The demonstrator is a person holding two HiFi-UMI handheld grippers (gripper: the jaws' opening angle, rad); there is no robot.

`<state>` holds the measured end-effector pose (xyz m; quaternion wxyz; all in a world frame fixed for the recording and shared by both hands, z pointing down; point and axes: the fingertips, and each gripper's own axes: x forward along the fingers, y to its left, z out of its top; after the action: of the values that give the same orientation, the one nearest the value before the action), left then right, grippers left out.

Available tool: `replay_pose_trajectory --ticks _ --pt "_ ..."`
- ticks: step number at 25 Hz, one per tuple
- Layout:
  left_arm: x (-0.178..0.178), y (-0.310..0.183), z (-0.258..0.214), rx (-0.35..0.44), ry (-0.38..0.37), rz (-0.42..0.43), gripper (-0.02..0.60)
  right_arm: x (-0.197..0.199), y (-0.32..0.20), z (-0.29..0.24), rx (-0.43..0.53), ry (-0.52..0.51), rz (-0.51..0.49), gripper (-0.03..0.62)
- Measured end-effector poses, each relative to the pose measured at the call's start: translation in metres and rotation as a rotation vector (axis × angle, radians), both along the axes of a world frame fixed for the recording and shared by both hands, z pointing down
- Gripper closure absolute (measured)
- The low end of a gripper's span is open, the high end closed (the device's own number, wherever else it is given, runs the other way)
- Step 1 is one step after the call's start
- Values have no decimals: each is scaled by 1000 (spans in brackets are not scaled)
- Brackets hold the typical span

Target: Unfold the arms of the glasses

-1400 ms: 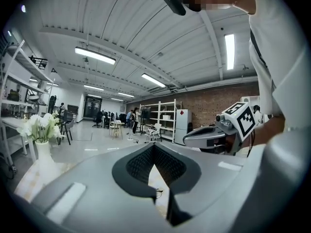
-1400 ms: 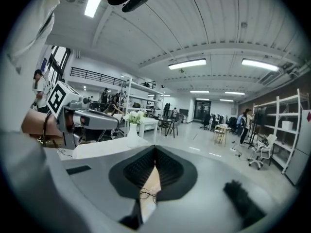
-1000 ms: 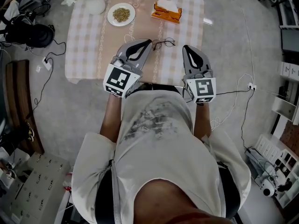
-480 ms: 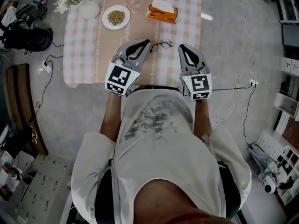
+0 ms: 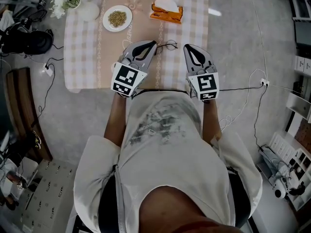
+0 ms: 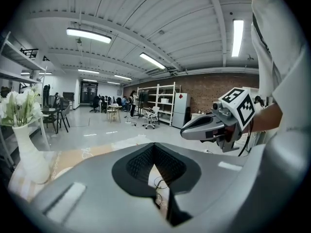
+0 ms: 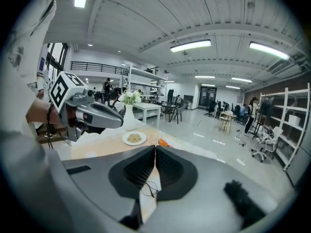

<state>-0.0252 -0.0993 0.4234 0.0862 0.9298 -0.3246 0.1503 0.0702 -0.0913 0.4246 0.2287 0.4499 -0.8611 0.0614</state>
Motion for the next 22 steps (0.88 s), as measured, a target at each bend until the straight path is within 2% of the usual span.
replay_pose_trajectory --ticks 22 --pt "10 -18 59 -127 -67 22 571 1 -26 47 -79 67 -31 577"
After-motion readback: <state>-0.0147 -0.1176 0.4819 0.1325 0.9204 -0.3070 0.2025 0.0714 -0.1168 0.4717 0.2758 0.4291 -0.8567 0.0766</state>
